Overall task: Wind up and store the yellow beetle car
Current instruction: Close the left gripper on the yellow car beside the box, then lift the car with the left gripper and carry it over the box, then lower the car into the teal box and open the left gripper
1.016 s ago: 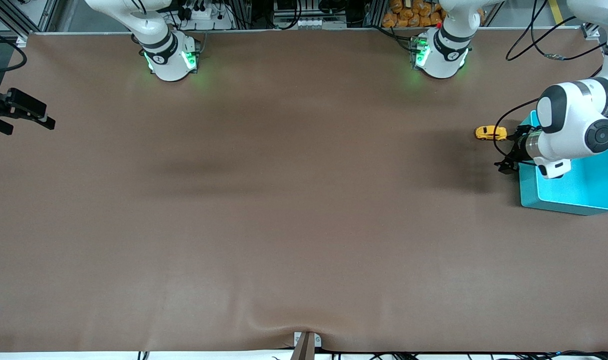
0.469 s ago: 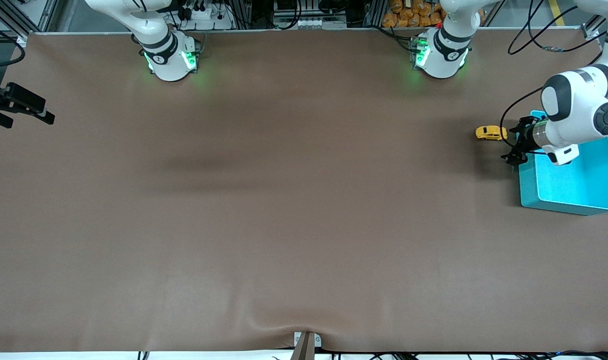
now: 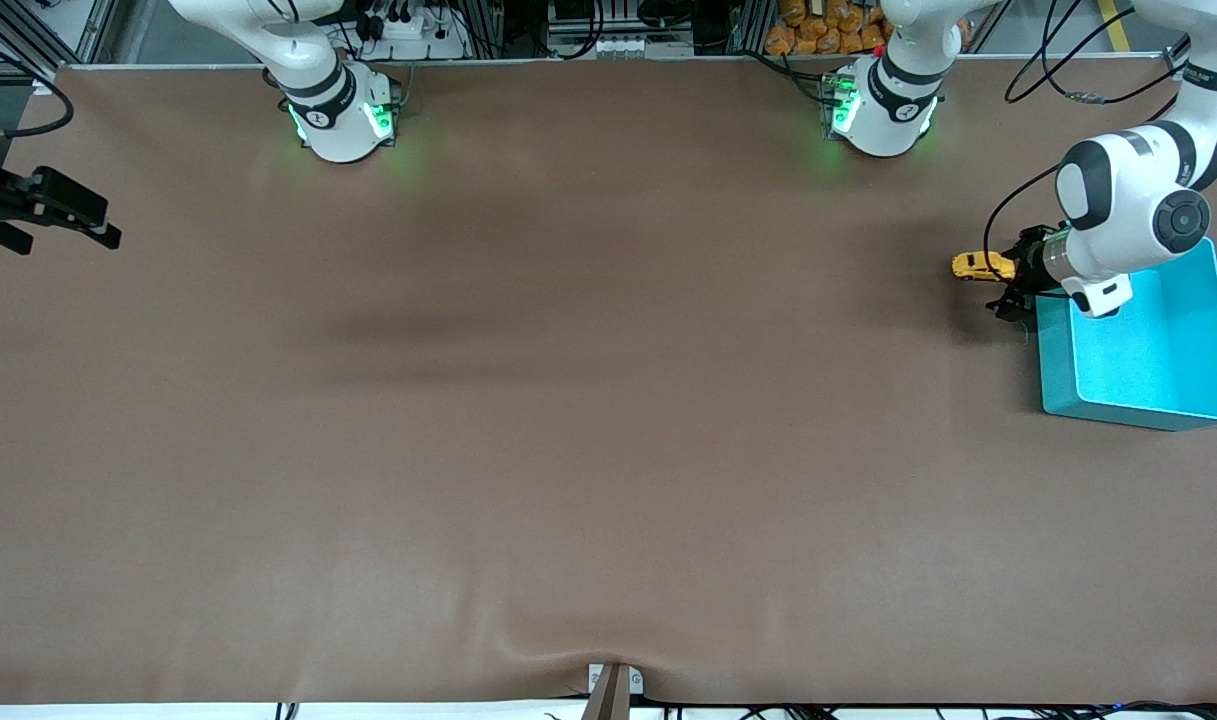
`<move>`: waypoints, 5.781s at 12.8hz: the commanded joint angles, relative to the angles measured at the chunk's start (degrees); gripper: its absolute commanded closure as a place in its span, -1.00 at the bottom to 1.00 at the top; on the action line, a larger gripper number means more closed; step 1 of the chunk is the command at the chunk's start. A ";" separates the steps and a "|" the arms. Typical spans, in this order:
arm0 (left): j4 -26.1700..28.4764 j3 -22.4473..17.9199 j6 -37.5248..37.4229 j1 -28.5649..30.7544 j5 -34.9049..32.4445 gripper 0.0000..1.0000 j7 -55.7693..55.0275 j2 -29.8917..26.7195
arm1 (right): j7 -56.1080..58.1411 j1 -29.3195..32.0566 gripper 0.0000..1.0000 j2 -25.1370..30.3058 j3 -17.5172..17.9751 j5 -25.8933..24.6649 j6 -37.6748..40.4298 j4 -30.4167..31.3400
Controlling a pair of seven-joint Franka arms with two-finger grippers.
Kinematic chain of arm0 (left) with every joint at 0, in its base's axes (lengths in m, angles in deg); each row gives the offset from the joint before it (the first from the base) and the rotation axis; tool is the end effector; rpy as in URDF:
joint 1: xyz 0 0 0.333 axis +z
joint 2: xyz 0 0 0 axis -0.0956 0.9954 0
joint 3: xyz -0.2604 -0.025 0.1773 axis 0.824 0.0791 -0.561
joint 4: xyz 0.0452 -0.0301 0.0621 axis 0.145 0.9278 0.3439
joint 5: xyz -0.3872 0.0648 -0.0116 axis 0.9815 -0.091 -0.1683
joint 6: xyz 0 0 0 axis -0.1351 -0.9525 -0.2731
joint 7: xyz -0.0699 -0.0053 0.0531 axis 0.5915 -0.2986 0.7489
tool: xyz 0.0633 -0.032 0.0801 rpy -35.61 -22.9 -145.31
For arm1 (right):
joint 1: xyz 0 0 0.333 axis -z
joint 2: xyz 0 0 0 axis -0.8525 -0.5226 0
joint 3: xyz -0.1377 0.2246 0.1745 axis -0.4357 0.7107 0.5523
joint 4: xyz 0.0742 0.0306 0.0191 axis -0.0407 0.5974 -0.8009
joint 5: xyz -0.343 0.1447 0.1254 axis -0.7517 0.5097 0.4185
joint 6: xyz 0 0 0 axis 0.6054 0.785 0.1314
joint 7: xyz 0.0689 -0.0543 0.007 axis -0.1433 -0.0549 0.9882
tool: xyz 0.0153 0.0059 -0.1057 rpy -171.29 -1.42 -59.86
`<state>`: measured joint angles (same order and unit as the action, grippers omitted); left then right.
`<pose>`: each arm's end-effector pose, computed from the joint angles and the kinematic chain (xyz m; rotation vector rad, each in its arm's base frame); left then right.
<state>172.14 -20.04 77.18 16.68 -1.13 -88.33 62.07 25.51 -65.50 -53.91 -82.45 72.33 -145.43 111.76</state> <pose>0.4097 0.1301 0.2135 -2.4310 -1.7579 0.3093 0.5317 -0.0123 0.6507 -3.0958 -0.0626 0.0319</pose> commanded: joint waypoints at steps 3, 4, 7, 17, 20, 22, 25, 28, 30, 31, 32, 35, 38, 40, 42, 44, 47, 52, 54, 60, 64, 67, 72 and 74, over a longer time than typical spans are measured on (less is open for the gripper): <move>4.68 0.42 5.57 2.96 -1.66 -1.00 -1.22 -1.89 | -0.72 -2.04 -1.00 1.66 -1.01 -2.50 -0.45 0.92; 5.56 0.42 7.15 3.40 -1.66 -1.00 -1.22 -1.89 | -0.54 -2.04 -1.00 1.66 -1.01 -2.50 -0.45 0.92; 7.50 0.42 9.45 4.02 -1.74 -1.00 -1.14 -1.71 | -0.45 -1.96 -1.00 1.66 -1.01 -2.50 -0.28 0.92; 9.00 0.42 9.45 6.13 -1.92 -1.00 -1.05 -1.89 | 0.61 -1.43 -1.00 1.48 -1.10 -2.32 0.61 1.09; 9.00 0.42 9.45 6.13 -1.92 -0.60 -1.05 -1.80 | 1.22 -1.34 -1.00 1.40 -1.28 -2.32 0.61 1.09; 9.00 0.42 9.45 6.13 -1.92 -0.20 -1.05 -1.54 | 1.22 -1.34 -1.00 1.31 -1.28 -2.32 0.61 1.09; 8.82 0.42 9.28 6.13 -2.01 0.22 -1.05 -1.45 | 1.31 -1.34 -1.00 1.31 -1.28 -2.32 0.52 1.09; 8.56 0.42 9.10 6.04 -2.01 0.45 -1.05 -1.45 | 1.40 -1.25 -1.00 1.22 -1.28 -2.32 0.61 1.18; 7.42 0.42 8.93 5.87 -2.01 0.53 -0.87 -1.54 | 1.66 -1.25 -1.00 1.22 -1.28 -2.32 0.52 1.18; 6.11 0.51 7.88 5.43 -2.01 0.53 -0.87 -1.54 | 2.45 -1.25 -1.00 1.22 -1.28 -2.41 0.52 1.09; 4.09 0.68 5.09 5.17 -2.01 0.54 -0.87 -1.62 | 2.54 -1.25 -1.00 1.22 -1.28 -2.41 0.52 1.09; -2.93 1.04 -5.28 2.19 -2.01 0.54 -1.22 -1.89 | 2.54 -1.25 -1.00 1.13 -1.10 -2.50 0.43 0.92; -9.53 1.21 -13.20 -1.59 -2.01 0.54 -1.14 -1.63 | 2.46 -1.34 -1.00 1.04 -0.84 -2.50 0.43 0.92; -14.53 1.21 -19.08 -3.09 -2.01 0.54 -0.09 -1.36 | 1.93 -1.86 -1.00 1.04 -0.75 -2.50 0.52 0.92; -19.02 1.04 -23.40 -3.01 -2.09 0.54 4.72 -0.84 | 1.58 -1.96 -1.00 1.04 -0.14 -2.24 0.52 0.92; -21.49 0.51 -24.03 -2.31 -2.27 0.54 12.80 -0.40 | -0.08 -1.96 -1.00 1.04 0.57 -2.15 0.43 0.92; -24.83 0.51 -23.95 0.06 -11.38 0.54 20.38 2.67 | 0.08 -1.78 -1.00 1.13 0.57 -1.28 0.25 0.92; -30.81 0.42 -22.46 5.59 -15.37 0.56 40.13 7.41 | 0.87 -1.78 -1.00 1.13 -2.67 3.89 0.08 -0.40; -31.35 0.42 -18.08 7.97 -15.37 0.61 48.31 9.61 | 0.96 -1.87 -1.00 1.13 -3.21 4.18 -0.71 -0.40; -31.00 0.51 -10.50 10.79 -15.37 0.61 60.80 15.42 | 0.87 -2.57 -1.00 0.17 -3.12 4.27 -1.15 -0.40; -30.82 0.42 -8.83 10.79 -16.41 0.59 63.46 17.70 | 0.96 -2.57 -1.00 -0.62 -3.03 4.36 -1.15 -0.40; -31.17 0.42 -7.17 12.01 -18.61 0.57 63.46 19.29 | 0.96 -2.48 -1.00 -0.80 -3.03 4.44 -1.15 -0.49; -31.17 0.42 -5.31 12.55 -19.41 -0.26 62.68 19.91 | 0.96 -2.31 -1.00 -0.80 -3.03 4.44 -1.77 -0.40; -31.35 0.51 -5.31 12.46 -18.80 -0.67 62.32 19.65 | 0.96 -2.39 -1.00 -0.80 -3.03 4.44 -1.77 -0.40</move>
<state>141.59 -19.97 71.67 28.72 -19.15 -25.35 81.75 26.73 -67.46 -54.84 -85.03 75.99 -146.97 111.30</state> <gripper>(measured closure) 0.392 0.000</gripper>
